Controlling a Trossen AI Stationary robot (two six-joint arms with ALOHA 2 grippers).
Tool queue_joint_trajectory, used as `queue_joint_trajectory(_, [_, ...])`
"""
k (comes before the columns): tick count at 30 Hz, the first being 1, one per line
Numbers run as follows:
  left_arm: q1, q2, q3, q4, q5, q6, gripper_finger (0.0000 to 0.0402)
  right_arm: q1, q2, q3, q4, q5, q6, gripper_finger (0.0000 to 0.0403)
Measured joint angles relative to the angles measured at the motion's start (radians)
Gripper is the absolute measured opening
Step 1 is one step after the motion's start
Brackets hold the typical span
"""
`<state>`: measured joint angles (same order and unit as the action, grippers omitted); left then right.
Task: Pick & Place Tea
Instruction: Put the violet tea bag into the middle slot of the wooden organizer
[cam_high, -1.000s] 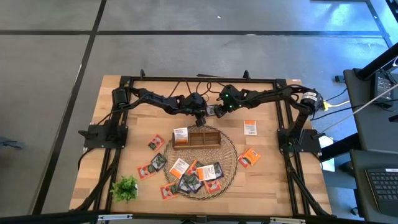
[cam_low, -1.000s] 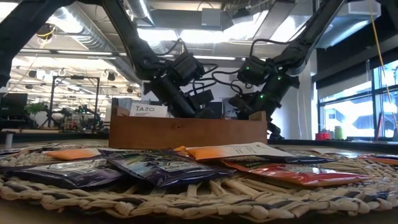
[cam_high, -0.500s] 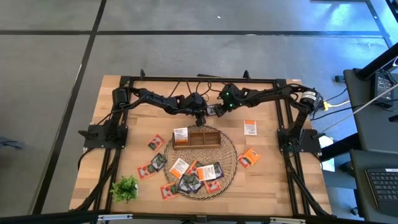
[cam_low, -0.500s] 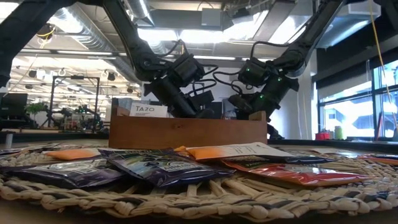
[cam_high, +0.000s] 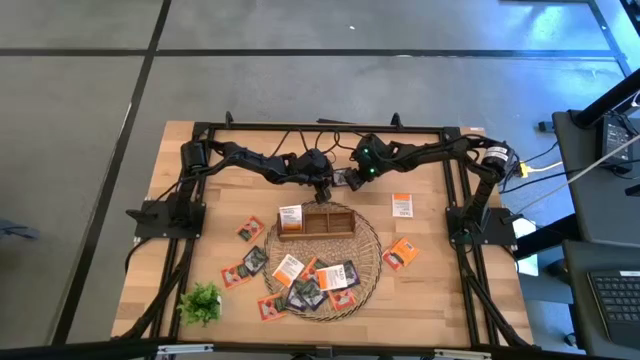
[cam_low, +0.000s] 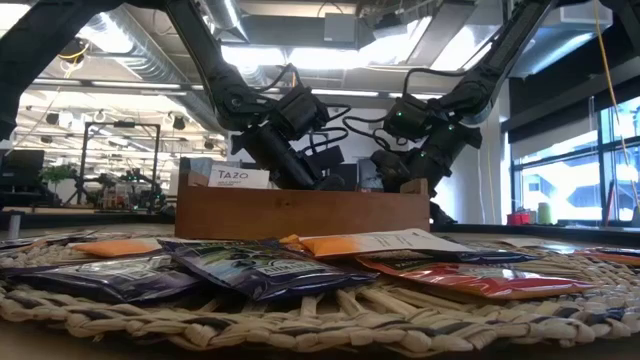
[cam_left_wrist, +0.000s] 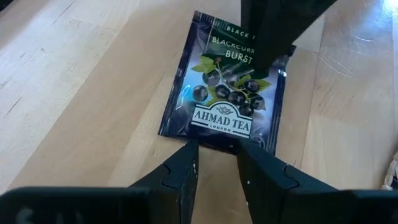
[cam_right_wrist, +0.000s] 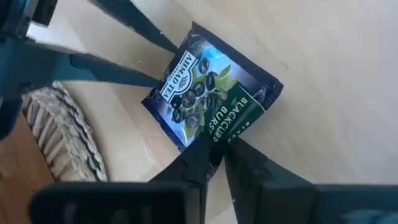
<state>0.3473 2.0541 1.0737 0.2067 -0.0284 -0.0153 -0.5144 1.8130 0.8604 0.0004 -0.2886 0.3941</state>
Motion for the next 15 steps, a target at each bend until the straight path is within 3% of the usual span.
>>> queue_joint_trajectory(7, [0.004, -0.058, -0.007, -0.083, -0.006, 0.039, 0.0108, -0.006, -0.002, 0.0, 0.001, 0.003, -0.118, 0.0007])
queue_joint_trajectory(15, [0.02, -0.255, -0.007, -0.218, -0.019, 0.083, 0.0108, -0.009, -0.081, 0.048, -0.115, 0.006, -0.28, 0.0009])
